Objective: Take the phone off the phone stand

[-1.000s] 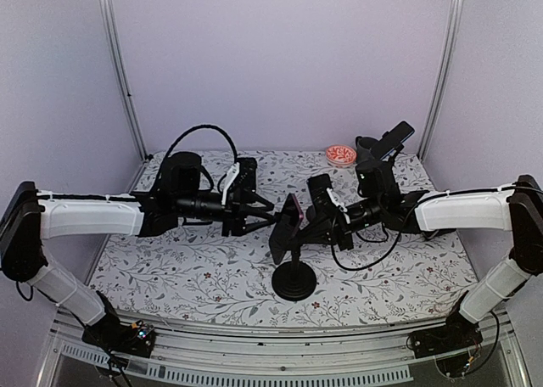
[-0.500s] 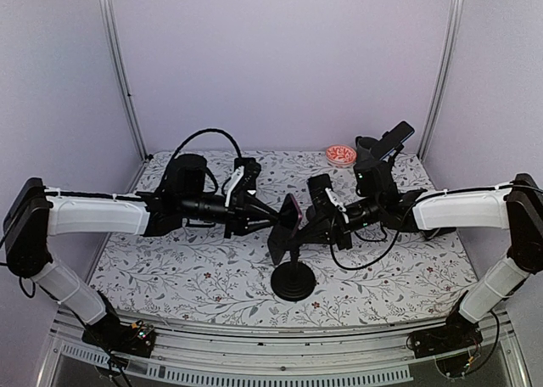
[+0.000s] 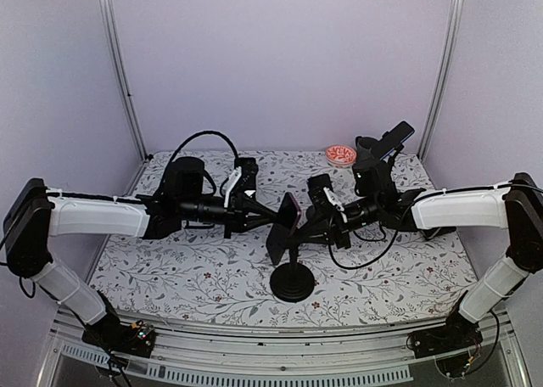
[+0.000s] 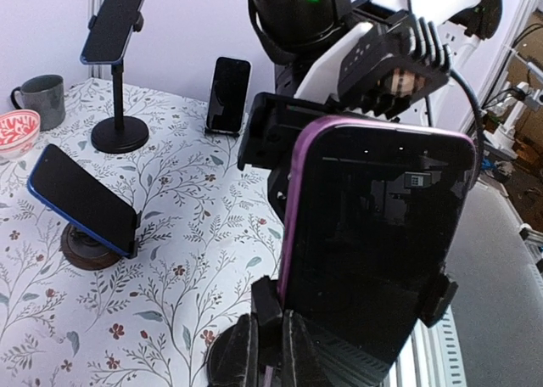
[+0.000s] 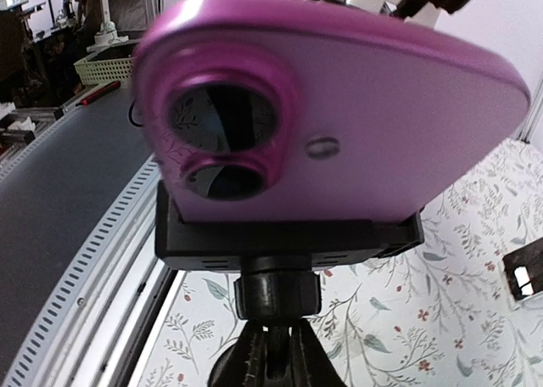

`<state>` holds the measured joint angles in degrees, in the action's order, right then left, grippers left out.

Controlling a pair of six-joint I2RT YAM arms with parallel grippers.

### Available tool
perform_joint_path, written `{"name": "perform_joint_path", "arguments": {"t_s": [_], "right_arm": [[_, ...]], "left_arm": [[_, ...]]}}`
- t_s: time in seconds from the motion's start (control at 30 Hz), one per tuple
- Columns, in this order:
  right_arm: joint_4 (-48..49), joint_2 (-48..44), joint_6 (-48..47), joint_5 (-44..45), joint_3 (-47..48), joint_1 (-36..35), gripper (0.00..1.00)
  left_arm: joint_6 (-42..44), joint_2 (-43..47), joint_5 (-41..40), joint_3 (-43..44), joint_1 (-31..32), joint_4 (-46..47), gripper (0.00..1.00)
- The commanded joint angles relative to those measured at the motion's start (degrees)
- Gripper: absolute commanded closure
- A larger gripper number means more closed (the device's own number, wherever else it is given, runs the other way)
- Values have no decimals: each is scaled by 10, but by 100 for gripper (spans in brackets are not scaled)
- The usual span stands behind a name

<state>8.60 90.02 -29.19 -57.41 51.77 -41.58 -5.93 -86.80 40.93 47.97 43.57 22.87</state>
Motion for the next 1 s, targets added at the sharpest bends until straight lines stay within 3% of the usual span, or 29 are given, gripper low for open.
{"name": "perform_joint_path", "arguments": {"t_s": [0.0, 0.13, 0.3, 0.53, 0.77, 0.83, 0.97], "right_arm": [[46, -8, 1, 13, 24, 7, 77], [56, -22, 20, 30, 18, 17, 50], [83, -56, 54, 63, -6, 24, 34], [107, -122, 168, 123, -50, 25, 32], [121, -189, 412, 183, -110, 16, 38], [122, -231, 395, 235, -143, -20, 37], [122, -292, 250, 367, -191, -70, 36]], "left_arm": [[-36, 30, -21, -22, -1, 49, 100], [-49, 49, -60, -44, 0, 83, 100], [-53, 60, -108, -55, 4, 100, 100], [-62, 65, -180, -66, 24, 130, 100], [-60, 65, -233, -74, 40, 149, 100], [-65, 62, -236, -75, 40, 151, 100], [-72, 57, -253, -69, 45, 139, 100]]}}
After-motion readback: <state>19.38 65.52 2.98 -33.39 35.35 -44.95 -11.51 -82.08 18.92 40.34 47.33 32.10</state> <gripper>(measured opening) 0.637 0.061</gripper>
